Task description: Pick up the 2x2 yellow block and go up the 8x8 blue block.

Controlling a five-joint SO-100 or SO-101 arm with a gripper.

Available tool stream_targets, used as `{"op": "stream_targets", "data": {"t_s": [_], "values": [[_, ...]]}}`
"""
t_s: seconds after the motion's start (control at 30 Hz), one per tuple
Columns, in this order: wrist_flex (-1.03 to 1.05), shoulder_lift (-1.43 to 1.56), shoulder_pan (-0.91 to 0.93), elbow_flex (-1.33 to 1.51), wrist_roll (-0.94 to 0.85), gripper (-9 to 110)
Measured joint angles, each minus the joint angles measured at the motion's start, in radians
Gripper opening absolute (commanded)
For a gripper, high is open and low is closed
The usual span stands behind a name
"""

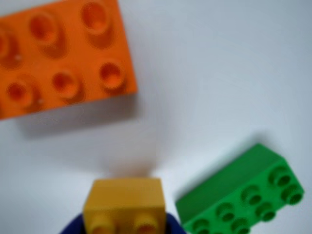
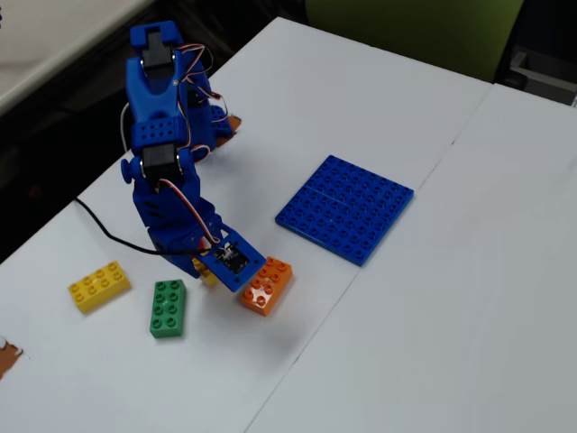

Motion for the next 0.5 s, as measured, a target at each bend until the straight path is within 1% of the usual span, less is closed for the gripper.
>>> {"op": "stream_targets", "data": {"t_s": [0.27,0.5], "values": [[0.115,0.140,-0.071,-0.006,0.078,0],[0.235,0.158,-0.178,-0.124,0.224,0]]}}
